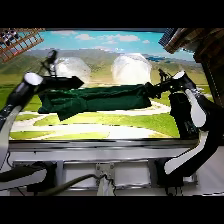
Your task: Fold the clothes and pants, and hang the long-sleeved shirts on hangers.
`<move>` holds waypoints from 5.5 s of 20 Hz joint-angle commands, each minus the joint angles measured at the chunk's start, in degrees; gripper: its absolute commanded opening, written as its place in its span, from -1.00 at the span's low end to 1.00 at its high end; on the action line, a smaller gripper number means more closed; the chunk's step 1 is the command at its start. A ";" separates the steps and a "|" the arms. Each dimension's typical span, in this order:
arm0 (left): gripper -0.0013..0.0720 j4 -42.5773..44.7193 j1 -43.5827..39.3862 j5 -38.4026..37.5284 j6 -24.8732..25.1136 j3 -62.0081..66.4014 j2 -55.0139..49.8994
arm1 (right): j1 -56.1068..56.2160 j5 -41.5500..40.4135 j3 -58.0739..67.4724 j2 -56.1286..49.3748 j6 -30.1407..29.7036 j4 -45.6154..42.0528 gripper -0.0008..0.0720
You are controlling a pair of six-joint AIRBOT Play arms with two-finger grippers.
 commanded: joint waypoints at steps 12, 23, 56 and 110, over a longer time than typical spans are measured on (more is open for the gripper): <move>-0.94 7.74 -15.56 -14.93 -13.84 12.11 -19.30 | -4.46 13.97 0.07 16.26 2.10 -3.65 -0.90; -0.94 10.12 -25.77 -24.11 -27.12 31.82 -33.03 | -4.46 16.37 1.86 23.74 2.49 -4.42 -0.90; -0.94 3.89 -28.68 -12.37 -35.08 35.06 -39.87 | -1.42 21.55 8.81 27.06 3.98 -9.62 -0.91; -0.94 40.39 0.22 -25.90 -27.58 -18.53 45.03 | 36.09 6.27 36.85 -4.31 24.44 -16.90 0.09</move>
